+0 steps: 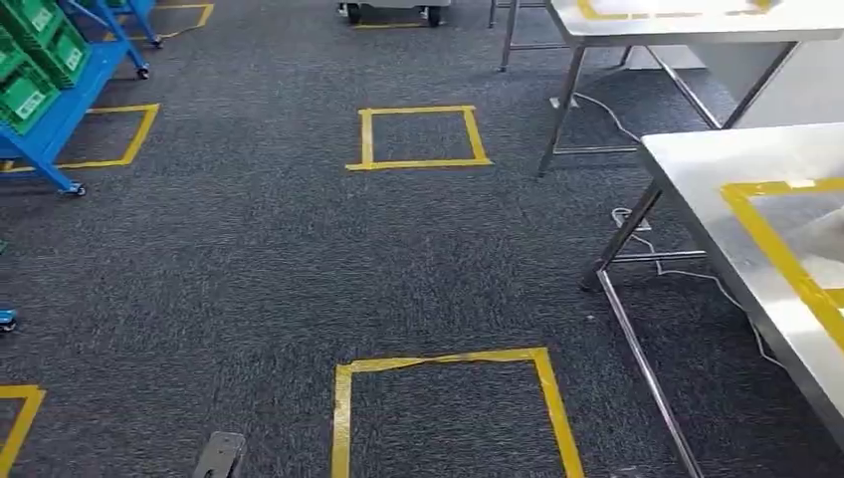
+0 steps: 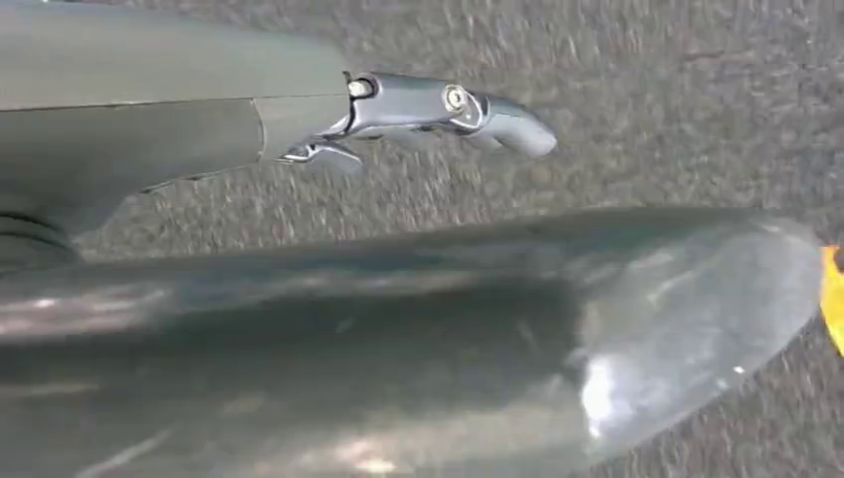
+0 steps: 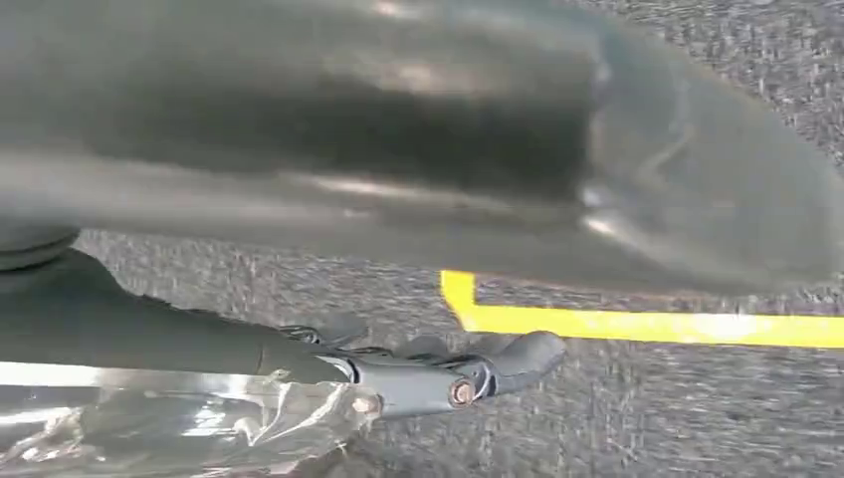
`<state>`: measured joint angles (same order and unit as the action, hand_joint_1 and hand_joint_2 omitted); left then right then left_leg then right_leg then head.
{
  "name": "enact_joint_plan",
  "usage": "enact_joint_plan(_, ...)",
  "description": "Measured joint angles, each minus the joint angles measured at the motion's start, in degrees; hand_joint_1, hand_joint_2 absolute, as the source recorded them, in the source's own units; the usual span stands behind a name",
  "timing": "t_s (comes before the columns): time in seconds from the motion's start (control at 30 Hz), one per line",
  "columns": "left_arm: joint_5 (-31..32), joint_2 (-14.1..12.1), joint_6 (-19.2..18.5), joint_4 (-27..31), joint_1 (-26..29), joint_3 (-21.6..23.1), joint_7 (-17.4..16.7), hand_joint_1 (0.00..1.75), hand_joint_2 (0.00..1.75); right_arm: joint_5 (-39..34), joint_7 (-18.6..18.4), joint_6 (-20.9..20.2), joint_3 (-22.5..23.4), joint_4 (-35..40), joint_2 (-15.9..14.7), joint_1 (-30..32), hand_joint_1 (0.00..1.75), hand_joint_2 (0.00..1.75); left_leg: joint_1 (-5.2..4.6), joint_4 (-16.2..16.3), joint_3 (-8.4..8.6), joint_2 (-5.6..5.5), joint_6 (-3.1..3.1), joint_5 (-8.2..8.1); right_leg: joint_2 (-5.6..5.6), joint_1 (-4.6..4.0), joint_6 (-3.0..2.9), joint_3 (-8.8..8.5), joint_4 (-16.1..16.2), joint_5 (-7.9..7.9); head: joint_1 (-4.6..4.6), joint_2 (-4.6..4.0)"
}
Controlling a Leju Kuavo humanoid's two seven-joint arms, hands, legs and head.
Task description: Take the parts from the cabinet and place them on the table.
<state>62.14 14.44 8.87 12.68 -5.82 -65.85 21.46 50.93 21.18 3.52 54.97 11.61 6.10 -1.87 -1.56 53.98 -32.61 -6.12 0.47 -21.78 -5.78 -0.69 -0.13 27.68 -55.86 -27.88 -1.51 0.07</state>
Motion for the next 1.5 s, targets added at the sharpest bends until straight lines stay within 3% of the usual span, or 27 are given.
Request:
enact_joint_plan(0.1, 0.3, 0.24, 0.52, -0.07, -0.16, 0.54, -0.67, 0.0, 0.0, 0.0, 0.09, -0.22, 0.63, 0.0, 0.09, -0.06, 0.0, 0.0, 0.03, 0.36, -0.98, -1.21, -0.64, 0.52, 2.52, 0.43, -0.25, -0.02, 0.5, 0.8, -0.09, 0.0)
enact_joint_plan(0.17, 0.37, 0.55, 0.33, -0.09, -0.66, 0.79, -0.83, 0.0, 0.0, 0.2, 0.09, -0.33, 0.85, 0.02, 0.07, 0.02, 0.0, 0.0, 0.13, 5.35, -3.52, 4.0, -1.65, -4.06, 4.15, 0.41, -0.67, 0.53, 0.57, 1.25, -0.83, 0.0)
enact_joint_plan(0.23, 0.37, 0.81, 0.2, -0.09, -1.34, 1.09, -0.85, 0.0, 0.0, 0.35, 0.09, -0.33, 0.92, 0.04, 0.02, 0.46, 0.0, 0.0, 0.75, 14.74, -7.54, 5.17, -2.62, -8.86, 6.19, 0.4, -0.55, 1.02, 0.56, 1.45, -0.74, 0.0)
enact_joint_plan(0.3, 0.57, 1.01, 0.22, -0.09, -1.41, 1.14, -0.98, 0.0, 0.0, 0.46, 0.07, -0.35, 0.92, 0.07, 0.02, 0.46, 0.0, 0.0, 1.52, 19.62, -9.26, 5.47, -3.39, -9.9, 8.01, 0.52, -0.3, 1.43, 0.53, 1.63, -0.77, 0.0)
enact_joint_plan(0.37, 0.98, 1.09, 0.59, -0.11, -1.42, 1.31, -1.51, 0.0, 0.0, 0.64, 0.07, -0.57, 0.92, 0.07, 0.02, 0.31, 0.0, 0.0, 2.12, 13.9, -5.47, 5.93, -4.06, -5.8, 9.56, 0.81, 0.03, 1.55, 0.46, 1.68, -0.79, 0.0)
enact_joint_plan(0.43, 1.35, 1.33, 0.92, -0.11, -1.71, 1.7, -1.88, 0.0, 0.0, 0.96, -0.04, -0.66, 0.92, 0.09, 0.02, 0.17, 0.0, 0.0, 2.39, 4.06, 0.56, 9.3, -4.61, -2.25, 10.79, 0.99, 0.78, 1.34, 0.23, 1.46, -0.83, 0.0)
enact_joint_plan(0.47, 1.44, 1.55, 1.01, -0.15, -2.03, 1.88, -1.99, 0.0, 0.0, 0.98, -0.11, -0.66, 0.92, 0.18, -0.07, 0.23, 0.0, 0.0, 2.09, 1.5, 2.21, 10.98, -4.57, -2.34, 11.38, 0.81, 1.31, 1.98, -0.17, 1.14, -1.16, 0.0)
enact_joint_plan(0.5, 1.59, 1.82, 1.09, -0.2, -2.24, 2.05, -2.16, 0.0, 0.0, 1.03, -0.15, -0.66, 0.92, 0.17, -0.07, 0.21, 0.0, 0.0, 1.72, 1.35, 1.96, 10.74, -3.07, -2.76, 11.92, 0.66, 1.66, 1.72, -0.35, 1.03, -0.98, 0.0)
enact_joint_plan(0.6, 1.79, 1.84, 1.14, -0.2, -2.19, 2.25, -2.43, 0.0, 0.0, 1.07, -0.26, -0.68, 0.92, 0.2, -0.07, -0.16, 0.0, 0.0, 1.67, 1.17, 1.43, 8.74, -1.34, -3.05, 13.68, 0.93, 2.63, 1.15, -0.51, 0.73, -0.7, 0.0)
enact_joint_plan(0.67, 1.71, 1.86, 1.2, -0.2, -2.28, 2.49, -2.45, 0.0, 0.0, 1.14, -0.28, -0.72, 0.92, 0.2, -0.07, -0.15, 0.0, 0.0, 1.84, 1.12, 1.29, 7.49, -0.58, -2.81, 8.48, 1.3, 3.05, 2.91, -4.27, -2.16, -0.4, 0.0)
enact_joint_plan(0.7, 1.68, 1.93, 1.22, -0.2, -2.5, 2.53, -2.45, 0.0, 0.0, 1.18, -0.46, -0.79, 0.9, 0.2, -0.04, -0.02, 0.0, 0.0, 1.76, 1.12, 1.22, 6.64, -0.24, -2.69, 7.03, 1.25, 3.0, 5.04, -9.01, -4.49, -0.29, 0.0)
enact_joint_plan(0.77, 1.55, 1.97, 1.22, -0.22, -2.6, 2.58, -2.47, 0.0, 0.0, 1.2, -0.68, -0.87, 0.9, 0.2, -0.07, 0.33, 0.0, 0.0, 1.46, 1.14, 1.13, 4.96, 0.14, -2.7, 5.97, 1.16, 2.91, 9.84, -18.72, -7.86, -0.33, 0.0)
enact_joint_plan(0.8, 1.35, 1.97, 1.22, -0.22, -2.54, 2.58, -2.49, 0.0, 0.0, 1.27, -0.79, -0.87, 0.92, 0.2, -0.07, 0.39, 0.0, 0.0, 1.34, 1.16, 1.17, 4.13, 0.16, -2.71, 5.94, 1.09, 2.73, 10.99, -20.08, -7.48, -0.31, 0.0)
enact_joint_plan(0.83, 1.2, 1.97, 1.22, -0.22, -2.52, 2.56, -2.51, 0.0, 0.0, 1.38, -0.87, -0.92, 0.92, 0.2, -0.09, 0.43, 0.0, 0.0, 1.31, 1.18, 1.26, 3.19, 0.17, -2.71, 5.88, 0.99, 2.48, 10.8, -18.78, -5.71, -0.35, 0.0)
enact_joint_plan(0.9, 0.87, 1.97, 1.25, -0.22, -2.61, 2.56, -2.56, 0.0, 0.0, 1.49, -0.94, -0.94, 0.92, 0.2, -0.09, 0.36, 0.0, 0.0, 1.31, 1.27, 1.51, 1.41, 0.14, -2.75, 4.95, 0.94, 1.92, 7.65, -10.14, 0.12, -0.33, 0.0)
enact_joint_plan(0.93, 0.9, 2.06, 1.25, -0.24, -2.62, 2.58, -2.56, 0.0, 0.0, 1.51, -0.94, -0.94, 0.92, 0.2, -0.09, 0.35, 0.0, 0.0, 1.39, 1.29, 1.58, 0.65, 0.0, -2.86, 2.85, 1.04, 1.83, 5.72, -5.15, 2.89, -0.31, 0.0)
enact_joint_plan(0.97, 0.92, 2.12, 1.25, -0.24, -2.69, 2.58, -2.56, 0.0, 0.0, 1.49, -0.94, -0.94, 0.92, 0.2, -0.11, 0.38, 0.0, 0.0, 1.21, 1.47, 1.37, 0.1, -0.17, -2.92, -0.01, 1.36, 1.74, 5.05, -3.59, 2.63, -0.31, 0.0)
enact_joint_plan(1.1, 0.94, 2.3, 1.24, -0.24, -2.42, 2.58, -2.58, 0.0, 0.0, 1.51, -1.01, -0.94, 0.92, 0.2, -0.11, 0.24, 0.0, 0.0, 1.69, 1.68, -0.02, -2.38, -1.39, -2.29, 1.79, 1.21, 1.75, 4.31, -1.88, 2.07, -0.4, 0.0)
enact_joint_plan(1.13, 0.87, 2.25, 1.25, -0.24, -2.39, 2.58, -2.56, 0.0, 0.0, 1.53, -1.01, -1.0, 0.92, 0.2, -0.09, 0.16, 0.0, 0.0, 1.63, 1.94, -0.29, -1.68, -1.58, -2.89, 2.76, 1.61, 1.3, 4.03, -1.24, 2.36, -0.44, 0.0)
enact_joint_plan(1.2, 0.48, 2.3, 0.94, -0.24, -2.65, 2.56, -2.21, 0.0, 0.0, 1.51, -0.96, -1.09, 0.92, 0.24, -0.13, 0.22, 0.0, 0.0, 1.19, 7.55, -3.04, 3.6, -2.06, -6.69, 4.16, 1.35, 1.03, 3.88, -0.88, 2.5, -1.01, 0.0)
enact_joint_plan(1.27, -0.33, 2.34, 0.5, -0.24, -2.82, 2.56, -1.51, 0.0, 0.0, 1.51, -1.03, -1.24, 0.96, 0.24, -0.15, 0.52, 0.0, 0.0, 1.3, 17.17, -7.84, 5.1, -2.47, -10.46, 6.19, 1.19, 0.74, 3.9, -0.89, 2.28, -1.01, 0.0)
enact_joint_plan(1.3, -0.42, 2.34, 0.39, -0.24, -2.76, 2.56, -1.31, 0.0, 0.0, 1.55, -1.03, -1.29, 1.0, 0.24, -0.15, 0.55, 0.0, 0.0, 1.4, 19.7, -9.27, 5.27, -2.69, -10.61, 7.07, 1.19, 0.69, 3.8, -0.89, 2.15, -0.9, 0.0)
enact_joint_plan(1.33, -0.44, 2.32, 0.41, -0.24, -2.7, 2.53, -1.27, 0.0, 0.0, 1.68, -1.03, -1.38, 1.09, 0.24, -0.15, 0.53, 0.0, 0.0, 1.53, 19.2, -9.23, 5.39, -2.88, -9.25, 7.86, 1.23, 0.71, 3.67, -0.89, 1.99, -0.99, 0.0)
enact_joint_plan(1.4, -0.55, 2.23, 0.48, -0.24, -2.73, 2.51, -1.27, 0.0, 0.0, 1.92, -1.03, -1.55, 1.11, 0.24, -0.15, 0.43, 0.0, 0.0, 1.74, 12.13, -6.02, 6.06, -3.05, -4.04, 9.16, 1.41, 1.03, 3.09, -0.9, 1.57, -0.96, 0.0)
enact_joint_plan(1.43, -0.74, 2.23, 0.55, -0.24, -2.76, 2.51, -1.27, 0.0, 0.0, 2.03, -0.98, -1.68, 1.11, 0.24, -0.15, 0.41, 0.0, 0.0, 1.72, 6.84, -3.44, 7.62, -3.02, -1.2, 9.75, 1.48, 1.33, 2.62, -0.9, 1.23, -1.01, 0.0)
enact_joint_plan(1.47, -1.16, 2.25, 0.55, -0.26, -2.81, 2.51, -1.27, 0.0, 0.0, 2.21, -0.94, -1.7, 1.14, 0.24, -0.17, 0.43, 0.0, 0.0, 1.28, 3.79, -1.74, 11.09, -3.16, -0.6, 10.31, 1.11, 1.79, 2.47, -0.89, 0.86, -0.98, 0.0)
enact_joint_plan(1.5, -1.53, 2.3, 0.57, -0.26, -2.95, 2.51, -1.16, 0.0, 0.0, 2.52, -0.9, -1.7, 1.14, 0.24, -0.2, 0.44, 0.0, 0.0, 0.97, 2.67, -1.5, 11.03, -2.57, -0.74, 10.62, 0.82, 2.09, 2.51, -1.41, 0.67, -1.23, 0.0)
